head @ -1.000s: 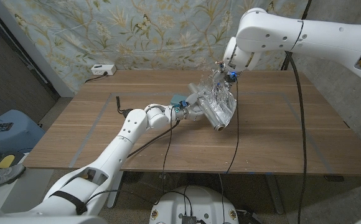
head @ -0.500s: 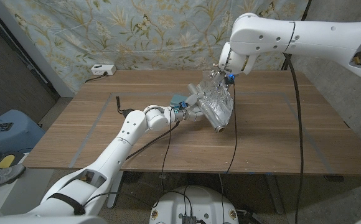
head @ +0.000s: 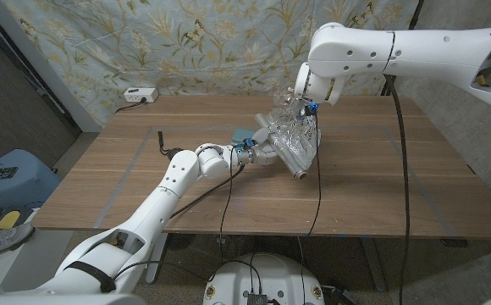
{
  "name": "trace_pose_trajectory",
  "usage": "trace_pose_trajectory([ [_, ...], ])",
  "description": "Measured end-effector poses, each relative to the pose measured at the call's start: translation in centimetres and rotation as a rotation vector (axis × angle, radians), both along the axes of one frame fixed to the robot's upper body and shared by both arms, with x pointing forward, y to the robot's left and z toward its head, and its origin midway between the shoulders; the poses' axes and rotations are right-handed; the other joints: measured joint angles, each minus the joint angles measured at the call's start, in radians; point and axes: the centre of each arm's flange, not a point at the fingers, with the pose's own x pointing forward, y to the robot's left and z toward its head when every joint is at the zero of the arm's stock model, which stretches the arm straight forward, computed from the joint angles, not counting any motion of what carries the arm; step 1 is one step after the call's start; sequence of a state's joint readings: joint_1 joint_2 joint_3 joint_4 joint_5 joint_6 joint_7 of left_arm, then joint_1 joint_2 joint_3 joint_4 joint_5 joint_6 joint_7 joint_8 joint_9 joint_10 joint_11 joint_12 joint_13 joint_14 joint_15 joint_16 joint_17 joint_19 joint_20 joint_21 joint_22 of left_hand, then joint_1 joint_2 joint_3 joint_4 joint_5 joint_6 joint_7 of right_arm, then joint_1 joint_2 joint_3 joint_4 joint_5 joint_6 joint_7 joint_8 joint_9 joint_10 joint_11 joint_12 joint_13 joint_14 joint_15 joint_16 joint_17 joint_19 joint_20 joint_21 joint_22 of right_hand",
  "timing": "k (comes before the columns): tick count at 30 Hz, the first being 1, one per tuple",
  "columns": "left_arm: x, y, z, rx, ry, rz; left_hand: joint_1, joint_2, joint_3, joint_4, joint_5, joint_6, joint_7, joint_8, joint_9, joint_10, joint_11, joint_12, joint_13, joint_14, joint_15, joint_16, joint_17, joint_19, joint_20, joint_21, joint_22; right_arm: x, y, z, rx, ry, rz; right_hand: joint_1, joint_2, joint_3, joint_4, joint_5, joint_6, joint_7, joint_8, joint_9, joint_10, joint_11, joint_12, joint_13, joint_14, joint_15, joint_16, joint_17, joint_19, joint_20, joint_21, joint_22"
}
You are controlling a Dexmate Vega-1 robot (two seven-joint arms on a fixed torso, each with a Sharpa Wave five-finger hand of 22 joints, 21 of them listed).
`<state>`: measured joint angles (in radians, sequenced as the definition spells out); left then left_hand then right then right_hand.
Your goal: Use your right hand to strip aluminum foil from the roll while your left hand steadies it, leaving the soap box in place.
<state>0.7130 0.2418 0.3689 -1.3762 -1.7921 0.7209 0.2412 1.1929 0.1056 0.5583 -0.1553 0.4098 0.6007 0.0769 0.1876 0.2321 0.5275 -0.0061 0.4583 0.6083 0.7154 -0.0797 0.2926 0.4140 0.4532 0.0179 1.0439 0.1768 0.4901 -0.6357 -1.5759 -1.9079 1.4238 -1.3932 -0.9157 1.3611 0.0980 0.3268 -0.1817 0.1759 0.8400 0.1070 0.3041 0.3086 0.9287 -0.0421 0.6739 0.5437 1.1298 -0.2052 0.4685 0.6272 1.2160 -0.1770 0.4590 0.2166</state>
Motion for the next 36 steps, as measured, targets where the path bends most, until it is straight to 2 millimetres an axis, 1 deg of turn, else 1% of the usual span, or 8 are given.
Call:
trace_pose_trajectory([
  [1,0.0,0.0,0.0,-0.002,-0.001,-0.004,-0.012,-0.001,-0.001,0.001,0.001,-0.014,0.001,0.000,0.000,-0.012,0.001,-0.008,-0.003,-0.010,0.005,-0.006,-0.001,-0.006,0.002,0.000,0.000,0.0,0.0,0.1,0.000,-0.002,-0.001,0.000,0.000,0.000,0.000,0.000,0.000,0.000,0.000,0.000,0.000,0.000,0.000,0.000,0.000,0.000,0.000,0.001,0.000,0.000,0.004,0.000],
  [7,0.2,0.0,-0.2,-0.015,-0.009,-0.025,-0.074,-0.016,-0.011,0.011,0.001,-0.131,-0.005,-0.012,-0.005,-0.090,0.034,-0.067,-0.024,-0.084,0.054,-0.040,-0.015,-0.043,0.025,-0.010,0.000,0.0,-0.5,0.2,0.002,-0.004,-0.009,0.007,-0.001,0.003,0.003,-0.003,0.000,0.000,0.000,0.000,0.000,0.000,0.000,0.000,0.002,0.001,-0.008,0.006,0.000,0.000,0.005,0.000],
  [9,0.1,0.0,-0.2,-0.019,-0.014,-0.032,-0.081,-0.022,-0.011,0.011,0.001,-0.159,-0.005,-0.012,-0.005,-0.106,0.044,-0.082,-0.029,-0.102,0.069,-0.045,-0.015,-0.050,0.032,-0.014,0.000,0.0,-0.6,0.2,0.003,-0.004,-0.011,0.009,0.001,0.000,0.006,-0.003,0.000,0.000,0.000,0.000,0.000,0.000,0.000,0.000,0.006,-0.002,-0.008,0.006,-0.001,0.000,0.012,0.000],
  [13,0.2,0.0,-0.3,-0.028,-0.015,-0.047,-0.081,-0.023,-0.011,0.011,0.001,-0.175,-0.003,-0.012,-0.005,-0.117,0.049,-0.093,-0.034,-0.118,0.085,-0.049,-0.020,-0.050,0.032,-0.014,0.000,0.1,-1.0,0.3,0.009,-0.002,-0.014,0.011,0.003,-0.001,0.007,-0.003,0.000,0.000,0.000,0.005,0.000,0.000,0.001,0.000,0.009,-0.002,-0.014,0.010,-0.008,0.000,0.012,0.000],
  [15,0.2,0.0,-0.5,-0.031,-0.012,-0.052,-0.081,-0.023,-0.011,0.011,0.001,-0.178,0.000,-0.012,-0.005,-0.117,0.049,-0.093,-0.034,-0.123,0.080,-0.049,-0.020,-0.050,0.032,-0.014,0.000,0.2,-1.1,0.4,0.014,0.002,-0.014,0.012,0.004,-0.001,0.007,-0.003,0.000,0.000,0.000,0.005,0.000,0.000,0.004,0.000,0.009,-0.002,-0.015,0.010,-0.008,0.000,0.012,0.003],
  [25,0.1,0.1,-0.5,-0.038,-0.012,-0.064,-0.081,-0.023,-0.011,0.011,0.001,-0.178,0.000,-0.003,-0.010,-0.117,0.049,-0.097,-0.039,-0.123,0.080,-0.049,-0.021,-0.050,0.032,-0.014,0.000,0.6,-2.1,0.3,0.027,0.018,-0.021,0.013,0.005,-0.004,0.010,-0.004,0.000,0.000,-0.009,0.005,-0.004,-0.003,0.007,0.001,0.015,-0.004,-0.024,0.019,-0.017,0.002,0.024,0.005],
  [32,0.1,0.2,-0.6,-0.041,-0.011,-0.065,-0.085,-0.027,-0.011,0.011,0.005,-0.178,0.000,0.002,-0.009,-0.117,0.049,-0.097,-0.038,-0.123,0.080,-0.049,-0.025,-0.050,0.032,-0.014,-0.001,0.9,-2.7,0.3,0.034,0.024,-0.029,0.019,0.003,-0.004,0.010,-0.008,0.000,0.000,-0.009,0.009,-0.005,-0.003,0.007,0.001,0.015,-0.004,-0.029,0.023,-0.023,0.001,0.033,0.005],
  [36,0.1,0.2,-0.6,-0.043,-0.013,-0.071,-0.085,-0.027,-0.011,0.011,0.005,-0.178,0.000,0.002,-0.009,-0.117,0.049,-0.097,-0.036,-0.123,0.080,-0.049,-0.025,-0.050,0.032,-0.015,-0.003,1.1,-3.4,0.4,0.042,0.025,-0.043,0.020,0.004,-0.005,0.011,-0.008,0.003,-0.004,-0.013,0.010,-0.006,-0.001,0.008,0.002,0.015,-0.004,-0.029,0.024,-0.024,0.002,0.037,0.005],
])
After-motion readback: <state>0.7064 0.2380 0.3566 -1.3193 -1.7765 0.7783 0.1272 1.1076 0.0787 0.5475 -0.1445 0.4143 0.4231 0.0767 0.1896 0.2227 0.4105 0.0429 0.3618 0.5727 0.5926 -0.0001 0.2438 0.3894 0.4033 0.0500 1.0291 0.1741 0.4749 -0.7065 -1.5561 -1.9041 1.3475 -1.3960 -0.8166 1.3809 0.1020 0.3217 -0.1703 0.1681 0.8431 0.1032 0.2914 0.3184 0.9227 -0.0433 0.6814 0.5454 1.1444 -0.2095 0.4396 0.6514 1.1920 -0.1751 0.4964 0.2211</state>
